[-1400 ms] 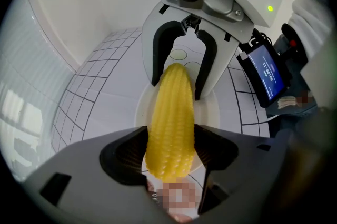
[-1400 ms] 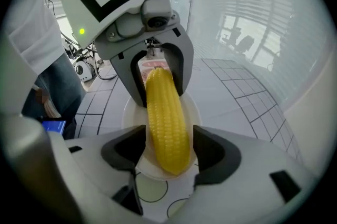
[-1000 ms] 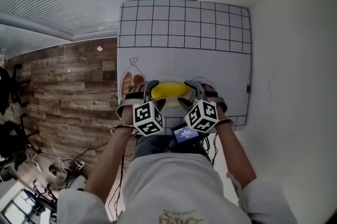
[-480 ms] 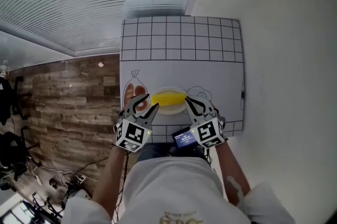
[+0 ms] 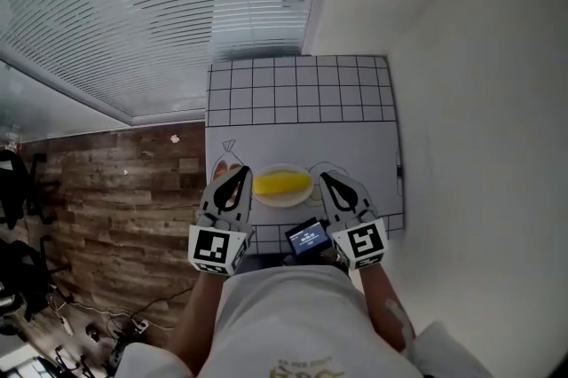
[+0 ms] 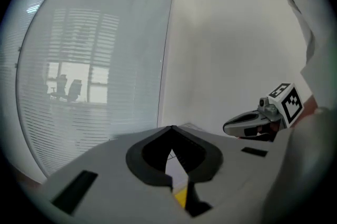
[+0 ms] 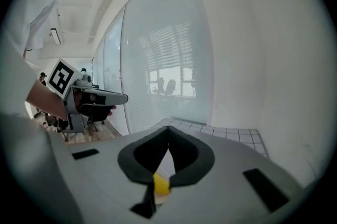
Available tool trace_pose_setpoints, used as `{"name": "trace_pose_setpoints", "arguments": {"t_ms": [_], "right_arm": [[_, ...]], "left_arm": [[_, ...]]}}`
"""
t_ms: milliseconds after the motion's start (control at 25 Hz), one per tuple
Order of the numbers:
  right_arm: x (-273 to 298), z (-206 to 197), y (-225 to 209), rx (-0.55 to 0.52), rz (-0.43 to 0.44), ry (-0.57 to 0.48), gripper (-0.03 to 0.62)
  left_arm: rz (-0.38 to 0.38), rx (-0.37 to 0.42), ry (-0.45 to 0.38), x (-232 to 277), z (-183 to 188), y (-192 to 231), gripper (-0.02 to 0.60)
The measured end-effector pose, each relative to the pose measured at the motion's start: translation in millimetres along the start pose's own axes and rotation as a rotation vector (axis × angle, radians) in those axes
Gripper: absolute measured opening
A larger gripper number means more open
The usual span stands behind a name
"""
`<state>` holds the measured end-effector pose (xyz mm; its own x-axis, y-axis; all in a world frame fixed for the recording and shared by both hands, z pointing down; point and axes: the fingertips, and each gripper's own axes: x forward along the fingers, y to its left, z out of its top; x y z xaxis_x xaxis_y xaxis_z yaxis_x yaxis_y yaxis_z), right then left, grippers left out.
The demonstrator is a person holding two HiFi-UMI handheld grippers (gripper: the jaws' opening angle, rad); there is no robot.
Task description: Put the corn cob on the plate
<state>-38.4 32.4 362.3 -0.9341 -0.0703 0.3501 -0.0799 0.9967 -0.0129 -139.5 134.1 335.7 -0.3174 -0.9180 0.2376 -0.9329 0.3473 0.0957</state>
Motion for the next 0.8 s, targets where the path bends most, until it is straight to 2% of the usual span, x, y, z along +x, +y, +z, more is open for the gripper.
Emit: {"name": "trace_pose_setpoints", "arguments": {"t_ms": [160, 280, 440, 640, 800], "right_arm": [[-12.8, 27.3, -3.6, 0.025, -0.028, -0.072, 0.006], [-18.5, 41.8, -8.7, 0.041, -0.060, -0.110, 0.006], [-19.3, 48.5, -16.0, 0.047, -0.086, -0.131, 0.006], [-20.7, 51.7, -22.2, 0.049, -0.091, -0.144, 0.006], [-22.2, 54.5, -21.3, 0.032, -0.084, -0.148, 0.006]], "left_arm": [[0.017, 0.075, -0.053, -8.3, 27.9, -4.9, 0.008], [0.038, 0.076, -0.083, -11.5, 38.9, -5.8, 0.008], [0.052, 0.079, -0.084, -10.1, 37.9, -5.5, 0.008], [0.065, 0.048, -0.094, -12.2, 36.3, -4.3, 0.008], [0.060, 0.114, -0.106, -12.2, 46.6, -10.7, 0.008]]}}
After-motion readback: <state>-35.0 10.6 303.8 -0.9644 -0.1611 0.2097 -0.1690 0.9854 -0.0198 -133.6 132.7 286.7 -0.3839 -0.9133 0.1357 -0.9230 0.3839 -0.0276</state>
